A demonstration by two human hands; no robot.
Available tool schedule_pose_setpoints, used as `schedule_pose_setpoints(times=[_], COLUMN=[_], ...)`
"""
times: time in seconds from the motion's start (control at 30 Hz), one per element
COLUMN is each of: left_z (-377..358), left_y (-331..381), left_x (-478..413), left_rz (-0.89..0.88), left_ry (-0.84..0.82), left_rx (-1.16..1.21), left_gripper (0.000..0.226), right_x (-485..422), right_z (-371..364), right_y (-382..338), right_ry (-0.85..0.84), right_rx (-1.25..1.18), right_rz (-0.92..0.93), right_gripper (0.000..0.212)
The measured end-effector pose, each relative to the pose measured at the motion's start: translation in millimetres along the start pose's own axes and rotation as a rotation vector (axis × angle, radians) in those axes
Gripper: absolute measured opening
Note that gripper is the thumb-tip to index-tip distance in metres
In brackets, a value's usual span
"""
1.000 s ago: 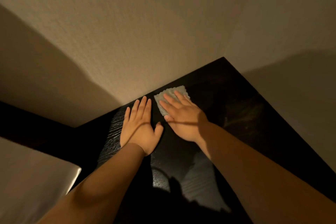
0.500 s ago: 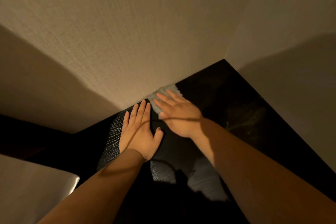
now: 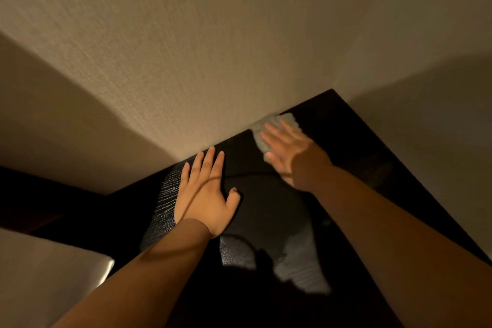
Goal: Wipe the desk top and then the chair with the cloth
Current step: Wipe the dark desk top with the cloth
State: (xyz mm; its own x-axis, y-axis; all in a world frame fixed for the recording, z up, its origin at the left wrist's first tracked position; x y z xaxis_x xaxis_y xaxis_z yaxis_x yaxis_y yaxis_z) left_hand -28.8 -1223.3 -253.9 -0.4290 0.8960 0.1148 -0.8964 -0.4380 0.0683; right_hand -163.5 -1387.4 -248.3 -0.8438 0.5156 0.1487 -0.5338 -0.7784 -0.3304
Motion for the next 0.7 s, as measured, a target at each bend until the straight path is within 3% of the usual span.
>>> schedule_pose_setpoints(times=[0.07,0.13,0.27,0.4,0.47,0.6,0.7], left_z=[0.4,1.1,0.4,2.3,1.2,-0.5,0.3], left_y=[-0.5,0.0,0.4,1.2,0.3,0.6,-0.6], left_x=[-0.7,-0.6,-0.8,-2.5,-3.0,-3.2,-2.8], left_rz=[0.001,0.005,0.001,-0.006,-0.008,-0.005,0.0], left_ry=[0.007,0.016,0.013,0.013,0.021,0.024,0.028], left_rx=[-0.002,-0.007,-0.024,-0.032,-0.027,-0.033,-0.03], left_gripper=[0.09,0.089,0.088,0.088,0.087,0.087,0.088], right_x=[-0.1,-0.3,-0.9,-5.1,-8.6,-13.9,-12.1], right_z=[15.7,27.0,32.7,3.7,5.7,27.0,40.4], right_y=[42.5,83.2,76.5,28.0,43.9,114.3,118.1], right_ry=[0.149,0.128,0.257,0.107,0.109,0.142,0.179], right_rx=[0.017,0.05,-0.034,-0.042,-0.038,-0.008,-0.043], right_rz=[-0.093,-0.278,-0.477,-0.338,-0.261,-0.356,-0.453], right_gripper=[0.066,0.071,0.059,0.061,0.069,0.087,0.074])
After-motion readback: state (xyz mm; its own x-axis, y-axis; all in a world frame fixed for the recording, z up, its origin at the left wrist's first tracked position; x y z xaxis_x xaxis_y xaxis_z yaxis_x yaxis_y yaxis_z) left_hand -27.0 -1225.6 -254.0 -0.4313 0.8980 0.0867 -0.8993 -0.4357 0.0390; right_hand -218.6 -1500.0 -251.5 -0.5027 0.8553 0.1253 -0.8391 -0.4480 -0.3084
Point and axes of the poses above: each hand's wrist, its own x-axis away from the middle knuckle, its own z-axis out of the back of the hand, y = z × x, the point moved 7 cm from there along -x, towards the middle knuckle, and after that the axes turned 6 degrees about -x, right-handed, at the moved point
